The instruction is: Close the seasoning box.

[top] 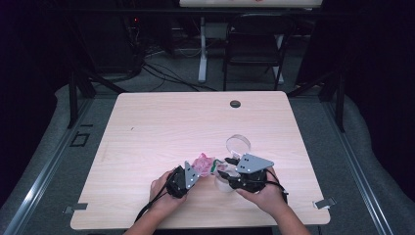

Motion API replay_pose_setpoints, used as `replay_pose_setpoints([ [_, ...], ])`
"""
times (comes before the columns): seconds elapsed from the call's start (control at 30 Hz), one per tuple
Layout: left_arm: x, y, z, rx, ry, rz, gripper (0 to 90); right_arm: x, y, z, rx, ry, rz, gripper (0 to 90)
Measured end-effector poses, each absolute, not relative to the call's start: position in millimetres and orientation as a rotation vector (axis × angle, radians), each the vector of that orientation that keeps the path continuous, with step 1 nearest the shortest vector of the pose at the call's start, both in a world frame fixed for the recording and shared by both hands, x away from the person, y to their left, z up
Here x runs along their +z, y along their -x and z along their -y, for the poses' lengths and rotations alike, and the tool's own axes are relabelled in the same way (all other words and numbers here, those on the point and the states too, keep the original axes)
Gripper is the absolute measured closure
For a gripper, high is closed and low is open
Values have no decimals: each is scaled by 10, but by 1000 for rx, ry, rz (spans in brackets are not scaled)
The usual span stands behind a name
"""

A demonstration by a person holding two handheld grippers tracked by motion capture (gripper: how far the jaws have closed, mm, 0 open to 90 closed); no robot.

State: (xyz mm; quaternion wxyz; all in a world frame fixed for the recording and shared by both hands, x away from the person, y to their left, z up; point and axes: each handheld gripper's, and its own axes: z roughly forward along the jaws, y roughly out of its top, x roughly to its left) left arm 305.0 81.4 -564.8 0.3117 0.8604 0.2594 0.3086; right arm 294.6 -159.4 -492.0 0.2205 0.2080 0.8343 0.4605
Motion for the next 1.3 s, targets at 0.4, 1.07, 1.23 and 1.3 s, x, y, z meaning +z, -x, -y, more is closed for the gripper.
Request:
replay_pose_setpoints([
  [0.4,-5657,-3058,-828,783,-2257,-705,761,-4894,-2951,1642,1303,-618,-2275,517],
  [1.07,-5650,-3249,-1091,480,-2093,-899,780,-4825,-3013,1814,1360,-693,-2208,522],
  [1.23,-5668,-3307,-1182,381,-2020,-964,783,-4827,-3018,1815,1346,-690,-2215,550],
  [1.3,-5673,-3329,-1211,354,-2003,-967,785,-4828,-3021,1817,1339,-690,-2218,555],
])
